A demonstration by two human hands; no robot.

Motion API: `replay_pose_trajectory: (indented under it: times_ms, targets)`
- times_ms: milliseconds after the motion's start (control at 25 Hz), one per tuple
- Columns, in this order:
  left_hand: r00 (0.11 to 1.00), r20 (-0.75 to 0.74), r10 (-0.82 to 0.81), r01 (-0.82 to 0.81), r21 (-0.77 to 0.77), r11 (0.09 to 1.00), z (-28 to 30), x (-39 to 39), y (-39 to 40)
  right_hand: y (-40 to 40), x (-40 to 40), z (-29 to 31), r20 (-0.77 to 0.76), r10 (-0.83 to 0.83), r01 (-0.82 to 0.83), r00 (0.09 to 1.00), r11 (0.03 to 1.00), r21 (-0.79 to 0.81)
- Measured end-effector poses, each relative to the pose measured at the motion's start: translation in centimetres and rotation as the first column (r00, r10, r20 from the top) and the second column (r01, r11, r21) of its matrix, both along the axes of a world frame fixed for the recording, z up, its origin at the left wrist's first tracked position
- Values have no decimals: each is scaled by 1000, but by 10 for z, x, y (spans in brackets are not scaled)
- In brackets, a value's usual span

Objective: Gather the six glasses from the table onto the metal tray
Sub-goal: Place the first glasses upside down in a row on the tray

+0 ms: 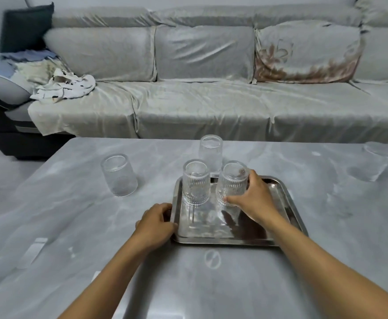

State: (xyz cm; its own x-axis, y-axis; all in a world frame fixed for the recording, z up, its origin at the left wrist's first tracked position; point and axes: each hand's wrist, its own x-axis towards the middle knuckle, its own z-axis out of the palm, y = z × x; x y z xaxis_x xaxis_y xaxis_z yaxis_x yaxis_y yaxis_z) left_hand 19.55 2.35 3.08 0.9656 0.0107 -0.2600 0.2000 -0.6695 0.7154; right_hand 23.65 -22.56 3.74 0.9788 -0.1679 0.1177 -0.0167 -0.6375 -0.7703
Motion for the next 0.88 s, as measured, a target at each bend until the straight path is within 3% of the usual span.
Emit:
replay_pose_trajectory:
  times_ms: [240, 320, 400, 440, 520, 640, 680, 800, 880]
  targets:
    - [998, 41, -51, 53, -51, 997, -3, -1, 0, 12, 7, -8, -50, 36, -35, 998, 999, 21]
    - [976, 170, 139, -121, -112, 986, 11, -5, 12, 14, -7, -5, -74, 28, -23, 997, 997, 67]
    - [786, 436, 438, -417, -149, 897, 29, 8, 35, 14, -31, -5, -20, -28, 29, 999, 998, 54]
    - [687, 517, 511, -517, -146, 843, 38, 19, 50, 15, -44, -4, 37, -62, 59, 997, 996, 74]
    - [683, 438, 584, -599, -120, 791, 47, 43, 73, 17, -72, 0, 126, -61, 45, 990, 991, 125]
    - [788, 163, 593, -542, -274, 795, 42, 73, 88, 29, -94, 10, 130, 41, -60, 991, 988, 143]
    - [787, 143, 601, -542, -306, 783, 41, 76, 88, 31, -97, 15, 132, 71, -90, 989, 985, 144]
    - [727, 266, 633, -574, -270, 773, 49, 61, 86, 37, -98, 28, 152, 118, -140, 981, 980, 140]
    - [701, 336, 630, -509, -383, 771, 63, 34, 68, 41, -101, 37, 139, 157, -175, 978, 976, 131]
